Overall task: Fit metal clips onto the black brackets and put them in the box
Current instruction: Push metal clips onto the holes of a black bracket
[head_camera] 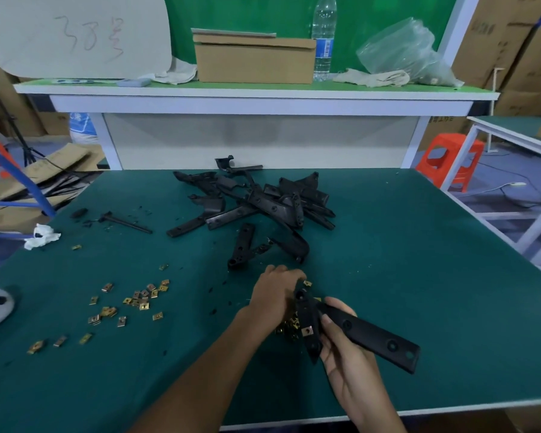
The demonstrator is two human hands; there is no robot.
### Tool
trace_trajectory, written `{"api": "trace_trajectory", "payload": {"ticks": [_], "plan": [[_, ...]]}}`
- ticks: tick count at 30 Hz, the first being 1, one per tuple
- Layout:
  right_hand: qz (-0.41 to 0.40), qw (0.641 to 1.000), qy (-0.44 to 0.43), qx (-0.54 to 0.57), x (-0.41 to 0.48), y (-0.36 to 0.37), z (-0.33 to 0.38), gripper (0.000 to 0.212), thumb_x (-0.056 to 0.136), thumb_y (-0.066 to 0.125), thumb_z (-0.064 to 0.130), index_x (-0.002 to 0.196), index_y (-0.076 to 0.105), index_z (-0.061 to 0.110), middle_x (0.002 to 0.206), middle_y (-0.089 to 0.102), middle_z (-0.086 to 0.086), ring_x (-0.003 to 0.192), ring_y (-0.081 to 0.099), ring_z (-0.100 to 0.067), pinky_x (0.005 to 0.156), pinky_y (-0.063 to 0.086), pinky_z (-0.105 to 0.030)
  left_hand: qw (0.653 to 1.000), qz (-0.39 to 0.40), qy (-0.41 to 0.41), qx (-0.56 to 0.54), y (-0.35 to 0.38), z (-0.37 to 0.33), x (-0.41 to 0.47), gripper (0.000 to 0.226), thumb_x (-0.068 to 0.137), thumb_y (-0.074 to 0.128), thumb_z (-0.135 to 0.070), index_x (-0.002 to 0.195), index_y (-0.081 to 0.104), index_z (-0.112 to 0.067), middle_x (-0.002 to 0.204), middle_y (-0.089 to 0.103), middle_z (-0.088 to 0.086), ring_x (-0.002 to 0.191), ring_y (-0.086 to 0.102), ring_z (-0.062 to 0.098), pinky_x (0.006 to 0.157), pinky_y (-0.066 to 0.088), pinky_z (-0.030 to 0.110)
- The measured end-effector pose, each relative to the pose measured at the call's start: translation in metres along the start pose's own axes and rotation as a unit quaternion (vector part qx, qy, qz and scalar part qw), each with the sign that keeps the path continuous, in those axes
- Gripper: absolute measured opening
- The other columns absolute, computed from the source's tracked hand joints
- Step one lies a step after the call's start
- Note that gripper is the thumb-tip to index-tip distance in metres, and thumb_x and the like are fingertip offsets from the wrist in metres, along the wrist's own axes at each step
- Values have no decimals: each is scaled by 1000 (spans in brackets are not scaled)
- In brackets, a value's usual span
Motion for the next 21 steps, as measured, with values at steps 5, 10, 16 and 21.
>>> {"api": "trace_trajectory", "payload": {"ticks": [5,10,16,21], "plan": [[1,1000,2,3,0,1,0,37,85,63,7,122,64,6,117,73,-22,93,75,-24,71,60,-27,1000,-7,12,-1,7,-1,4,29,98,56,-32,125,63,-22,120,61,8,117,47,30,93,41,38],[-1,1000,6,6,1,0,-1,33,84,65,8,117,69,10,117,73,-21,94,75,-24,71,60,-27,998,21,18,55,7,-6,6,35,102,45,-28,136,55,-25,129,52,12,123,41,34,98,37,41],[1,1000,4,12,2,-3,-3,37,84,66,9,122,67,7,119,72,-22,97,74,-26,75,60,-28,999,-46,-3,-10,-1,-4,-7,13,100,51,-24,107,56,-14,113,58,7,111,47,27,83,40,36],[4,1000,15,24,3,-5,-4,30,87,65,8,115,73,14,124,70,-22,100,74,-26,75,61,-29,944,-131,-71,-295,-16,11,-51,13,99,60,-27,109,69,-27,97,69,-21,92,62,-3,77,46,9]]}}
Point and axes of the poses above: each hand's wrist, its own x-axis towards the middle knuckle, its own y-axis out of the palm, z = x × y, the point moved 5 cm from there along x, towards the middle knuckle
